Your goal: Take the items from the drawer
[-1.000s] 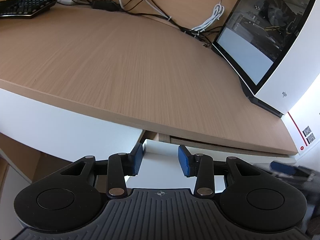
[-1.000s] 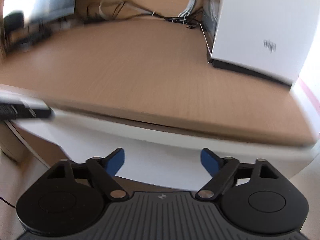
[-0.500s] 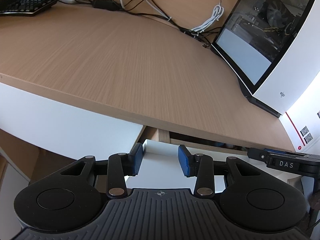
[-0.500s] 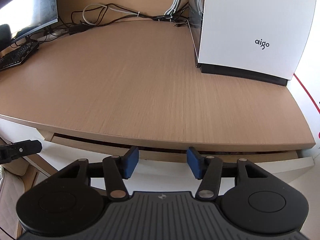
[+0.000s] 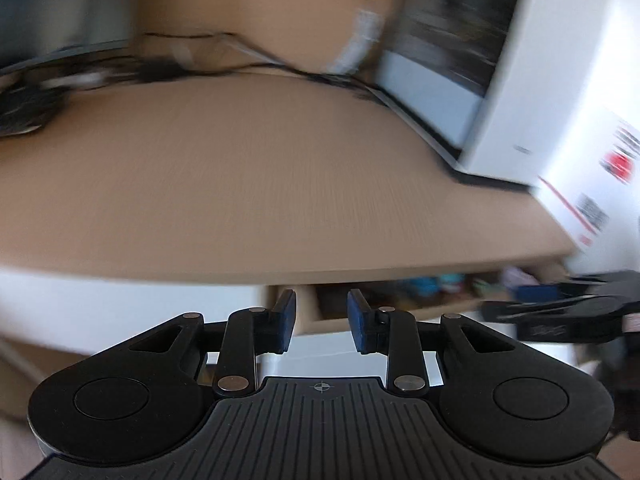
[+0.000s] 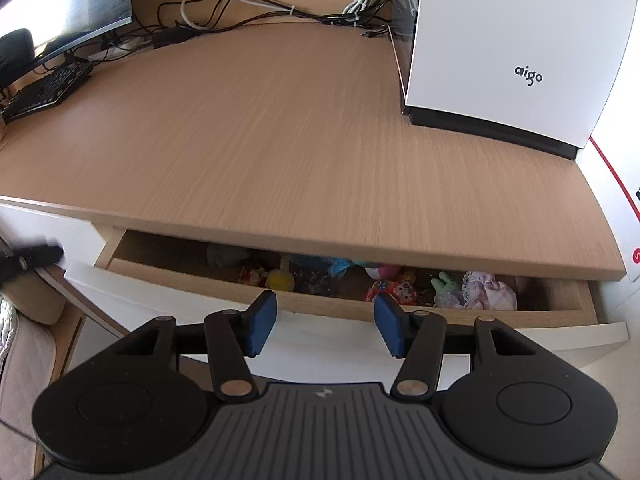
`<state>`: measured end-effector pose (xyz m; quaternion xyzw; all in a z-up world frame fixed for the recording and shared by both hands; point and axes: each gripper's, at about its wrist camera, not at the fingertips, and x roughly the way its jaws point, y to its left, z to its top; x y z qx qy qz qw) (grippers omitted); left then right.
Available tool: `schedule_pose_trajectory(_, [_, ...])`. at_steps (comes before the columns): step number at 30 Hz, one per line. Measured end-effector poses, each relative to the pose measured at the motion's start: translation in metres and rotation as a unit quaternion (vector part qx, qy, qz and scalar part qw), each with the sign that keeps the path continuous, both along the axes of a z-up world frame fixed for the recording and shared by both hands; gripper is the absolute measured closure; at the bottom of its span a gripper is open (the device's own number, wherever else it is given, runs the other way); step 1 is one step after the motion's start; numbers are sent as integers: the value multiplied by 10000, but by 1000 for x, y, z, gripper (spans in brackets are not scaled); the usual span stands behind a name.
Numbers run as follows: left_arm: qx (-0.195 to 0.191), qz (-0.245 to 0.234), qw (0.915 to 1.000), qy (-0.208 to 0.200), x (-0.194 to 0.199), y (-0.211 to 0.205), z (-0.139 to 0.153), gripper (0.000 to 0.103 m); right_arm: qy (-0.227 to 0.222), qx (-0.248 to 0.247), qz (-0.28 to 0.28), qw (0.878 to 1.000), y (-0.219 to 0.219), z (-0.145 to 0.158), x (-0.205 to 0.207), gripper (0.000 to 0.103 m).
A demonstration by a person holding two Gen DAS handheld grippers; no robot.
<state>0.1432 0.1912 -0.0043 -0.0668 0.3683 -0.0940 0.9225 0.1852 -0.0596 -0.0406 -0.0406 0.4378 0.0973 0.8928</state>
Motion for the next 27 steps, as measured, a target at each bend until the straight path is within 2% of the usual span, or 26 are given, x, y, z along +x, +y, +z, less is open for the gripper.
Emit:
schedule_pose_trajectory(2, [30, -408, 9985, 366, 16, -19, -1, 70, 2, -8, 61, 10000, -1, 0, -6, 48])
schedule_pose_trajectory(6, [295, -493, 9961, 671, 40, -51, -17, 71, 53, 28, 181, 9998, -3, 1, -16, 47])
schedule_pose_trajectory(9, [400, -566, 9930, 952, 55, -71, -30, 71, 31, 353, 30, 9994, -18, 6, -27, 48])
schedule_pose_trajectory(12, [451, -599, 9926, 959, 60, -82, -31, 72, -248, 190, -164, 9994, -37, 14, -30, 46])
schedule_pose_trajectory(14, [370, -591, 9922, 1032, 63, -84, -32, 72, -271, 207, -305, 9990, -51, 14, -26, 44])
schedule_pose_trajectory(19, [142, -382, 9934, 1076, 56, -81, -36, 72, -139, 308, -486, 9982, -73, 6, -9, 43])
schedule_pose_trajectory(22, [112, -240, 9938, 1082, 52, -81, -35, 72, -43, 262, -435, 9987, -71, -2, -3, 42])
schedule_pose_trajectory(24, [80, -157, 9936, 1118, 49, -81, -34, 72, 177, 237, -351, 9989, -69, -9, -2, 41])
schedule_pose_trajectory(27, [58, -102, 9932, 1155, 45, -83, -34, 72, 149, 234, -293, 9992, -68, -12, -10, 39])
